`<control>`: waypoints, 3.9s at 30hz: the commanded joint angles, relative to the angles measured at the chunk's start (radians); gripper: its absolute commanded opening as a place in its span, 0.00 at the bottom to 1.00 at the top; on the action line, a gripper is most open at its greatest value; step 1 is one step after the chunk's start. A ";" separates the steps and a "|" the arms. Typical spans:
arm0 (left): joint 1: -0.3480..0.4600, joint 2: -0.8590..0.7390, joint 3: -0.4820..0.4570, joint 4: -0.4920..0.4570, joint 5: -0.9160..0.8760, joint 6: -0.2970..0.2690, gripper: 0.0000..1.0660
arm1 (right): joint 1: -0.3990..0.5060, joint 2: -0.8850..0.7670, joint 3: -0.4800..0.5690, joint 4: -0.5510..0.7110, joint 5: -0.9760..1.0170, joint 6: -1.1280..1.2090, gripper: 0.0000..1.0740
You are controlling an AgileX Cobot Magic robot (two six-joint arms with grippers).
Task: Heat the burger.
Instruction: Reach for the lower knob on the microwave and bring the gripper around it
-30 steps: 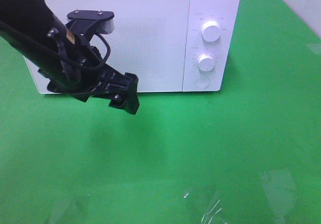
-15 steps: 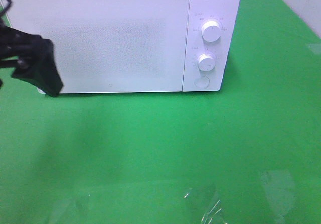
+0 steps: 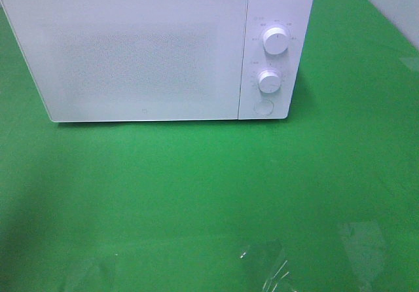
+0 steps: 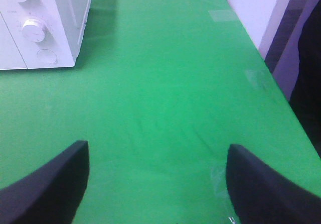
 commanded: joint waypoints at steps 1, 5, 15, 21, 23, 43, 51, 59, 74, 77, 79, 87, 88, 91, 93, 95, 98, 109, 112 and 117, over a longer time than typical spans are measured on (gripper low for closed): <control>0.005 -0.084 0.066 0.023 -0.025 -0.029 0.91 | -0.004 -0.026 0.002 0.004 -0.009 0.001 0.68; 0.005 -0.220 0.178 0.044 -0.032 -0.027 0.91 | -0.004 -0.026 0.002 0.004 -0.009 0.001 0.68; 0.005 -0.532 0.417 0.075 -0.082 -0.023 0.91 | -0.004 -0.026 0.002 0.004 -0.009 0.001 0.68; 0.005 -0.610 0.433 0.080 -0.123 -0.003 0.91 | -0.004 -0.026 0.002 0.004 -0.009 0.001 0.68; 0.005 -0.636 0.441 0.082 -0.114 0.013 0.91 | -0.004 -0.026 0.002 0.004 -0.009 0.001 0.68; 0.175 -1.003 0.441 0.081 -0.115 0.007 0.91 | -0.004 -0.026 0.002 0.004 -0.009 0.001 0.68; 0.203 -0.999 0.442 0.076 -0.116 0.007 0.91 | -0.004 -0.025 0.002 0.002 -0.009 0.004 0.68; 0.203 -0.996 0.442 0.076 -0.116 0.007 0.91 | -0.004 -0.025 0.002 0.002 -0.009 0.004 0.68; 0.203 -0.996 0.442 0.076 -0.116 0.007 0.91 | -0.004 -0.025 0.002 0.002 -0.009 0.004 0.68; 0.203 -0.996 0.442 0.076 -0.116 0.007 0.91 | -0.004 -0.025 0.002 0.002 -0.009 0.004 0.68; 0.203 -0.996 0.442 0.076 -0.116 0.007 0.91 | -0.004 -0.025 0.002 0.002 -0.009 0.004 0.68; 0.203 -0.996 0.442 0.076 -0.116 0.007 0.91 | 0.003 0.077 -0.045 0.032 -0.050 0.009 0.68; 0.203 -0.996 0.442 0.076 -0.116 0.007 0.91 | 0.003 0.077 -0.045 0.032 -0.050 0.009 0.68; 0.203 -0.996 0.442 0.076 -0.116 0.007 0.91 | 0.036 0.098 -0.045 0.051 -0.122 0.034 0.68; 0.203 -0.996 0.442 0.076 -0.116 0.007 0.91 | 0.060 0.117 -0.045 0.047 -0.146 0.039 0.68; 0.203 -0.996 0.442 0.076 -0.116 0.007 0.91 | 0.085 0.136 -0.045 0.032 -0.164 0.039 0.68; 0.203 -0.996 0.442 0.076 -0.116 0.007 0.91 | 0.115 0.164 -0.044 0.005 -0.213 0.039 0.68; 0.203 -0.996 0.442 0.076 -0.116 0.007 0.91 | 0.160 0.282 -0.005 -0.036 -0.505 0.039 0.68; 0.203 -0.996 0.442 0.076 -0.116 0.007 0.91 | 0.160 0.329 0.033 -0.036 -0.591 0.039 0.68; 0.203 -0.996 0.442 0.076 -0.116 0.007 0.91 | 0.160 0.430 0.104 -0.036 -0.758 0.039 0.68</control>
